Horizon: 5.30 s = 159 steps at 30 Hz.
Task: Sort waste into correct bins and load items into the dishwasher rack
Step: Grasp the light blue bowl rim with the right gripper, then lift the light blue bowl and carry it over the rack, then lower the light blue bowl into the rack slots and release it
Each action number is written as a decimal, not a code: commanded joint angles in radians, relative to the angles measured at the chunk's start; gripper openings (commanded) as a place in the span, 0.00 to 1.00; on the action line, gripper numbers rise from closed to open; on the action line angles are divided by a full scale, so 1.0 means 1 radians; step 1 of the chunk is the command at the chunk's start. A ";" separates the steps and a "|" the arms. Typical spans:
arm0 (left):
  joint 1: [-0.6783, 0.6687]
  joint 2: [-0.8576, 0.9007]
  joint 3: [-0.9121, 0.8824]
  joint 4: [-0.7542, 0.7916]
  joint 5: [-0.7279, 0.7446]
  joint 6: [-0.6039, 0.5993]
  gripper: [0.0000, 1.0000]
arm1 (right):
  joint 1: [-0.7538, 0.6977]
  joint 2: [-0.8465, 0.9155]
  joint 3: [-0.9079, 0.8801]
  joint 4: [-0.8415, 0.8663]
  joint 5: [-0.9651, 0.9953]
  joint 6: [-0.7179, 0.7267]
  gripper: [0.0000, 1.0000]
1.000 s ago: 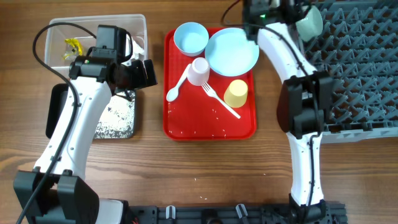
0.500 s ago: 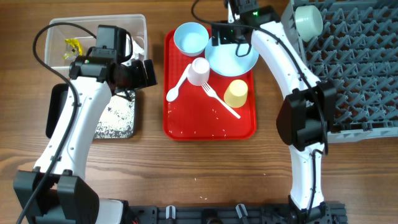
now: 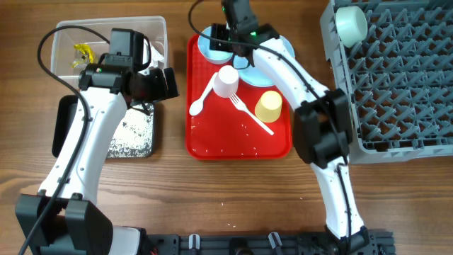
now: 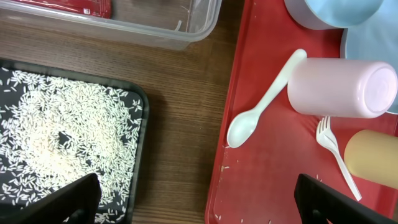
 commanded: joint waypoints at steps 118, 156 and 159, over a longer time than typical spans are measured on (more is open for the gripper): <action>0.003 0.008 0.005 0.002 0.012 -0.013 1.00 | -0.439 -0.421 -0.578 0.188 1.157 -0.889 0.04; 0.003 0.008 0.005 0.002 0.012 -0.013 1.00 | -0.451 -0.421 -0.704 0.424 1.238 -1.099 0.04; 0.003 0.008 0.005 0.002 0.012 -0.013 1.00 | -0.451 -0.421 -0.704 0.425 1.238 -1.120 0.04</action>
